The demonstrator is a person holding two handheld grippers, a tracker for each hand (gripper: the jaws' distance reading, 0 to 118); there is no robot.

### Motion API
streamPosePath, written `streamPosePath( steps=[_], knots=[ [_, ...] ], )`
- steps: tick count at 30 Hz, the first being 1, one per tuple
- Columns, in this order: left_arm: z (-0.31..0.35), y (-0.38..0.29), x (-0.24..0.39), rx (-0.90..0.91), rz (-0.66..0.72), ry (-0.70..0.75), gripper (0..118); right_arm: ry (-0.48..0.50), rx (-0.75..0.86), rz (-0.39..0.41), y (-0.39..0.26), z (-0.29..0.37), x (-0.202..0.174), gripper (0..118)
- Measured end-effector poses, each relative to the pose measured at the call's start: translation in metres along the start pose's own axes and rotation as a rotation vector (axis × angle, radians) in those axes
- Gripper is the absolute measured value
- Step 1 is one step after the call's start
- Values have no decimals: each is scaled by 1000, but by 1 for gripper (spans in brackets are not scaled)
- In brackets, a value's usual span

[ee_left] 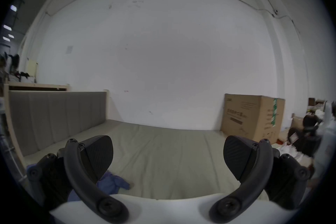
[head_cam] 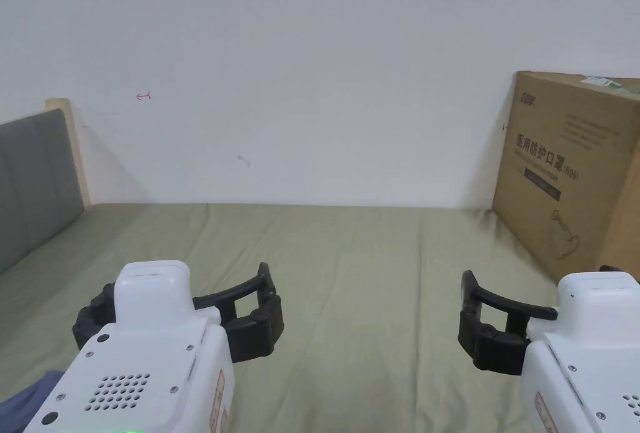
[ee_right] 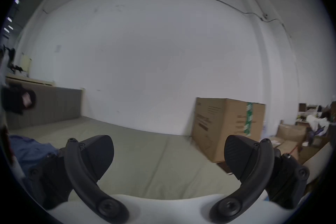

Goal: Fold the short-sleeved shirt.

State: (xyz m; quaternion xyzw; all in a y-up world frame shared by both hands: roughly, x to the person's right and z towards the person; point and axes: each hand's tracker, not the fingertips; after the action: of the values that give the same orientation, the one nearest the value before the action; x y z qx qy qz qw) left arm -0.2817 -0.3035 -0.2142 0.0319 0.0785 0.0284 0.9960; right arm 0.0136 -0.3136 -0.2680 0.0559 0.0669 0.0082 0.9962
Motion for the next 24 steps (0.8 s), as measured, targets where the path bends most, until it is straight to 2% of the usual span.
streamPosePath(
  steps=[3, 4, 8, 10, 12, 19, 24],
  knots=[
    [1, -2, 0, -8, -5, -36, 118, 23, 17, -101, 3, 3, 6, 118],
    [2, -2, 3, -10, -13, -31, 118, 18, 16, -108, 1, 4, 7, 118],
    [7, 0, 7, 3, -24, -35, 118, 11, -23, -82, -1, 4, 5, 118],
    [7, 0, 7, 7, -4, -33, 118, -5, -20, -29, -2, 6, 1, 118],
    [7, 0, 8, 2, 23, -38, 118, 15, -2, -13, -3, 10, 1, 118],
    [-2, -4, 13, -36, 15, -32, 118, 35, 22, -15, 1, 10, 1, 118],
    [-3, -4, 15, -37, 34, -36, 118, 23, -20, -73, 1, 6, 5, 118]
  ],
)
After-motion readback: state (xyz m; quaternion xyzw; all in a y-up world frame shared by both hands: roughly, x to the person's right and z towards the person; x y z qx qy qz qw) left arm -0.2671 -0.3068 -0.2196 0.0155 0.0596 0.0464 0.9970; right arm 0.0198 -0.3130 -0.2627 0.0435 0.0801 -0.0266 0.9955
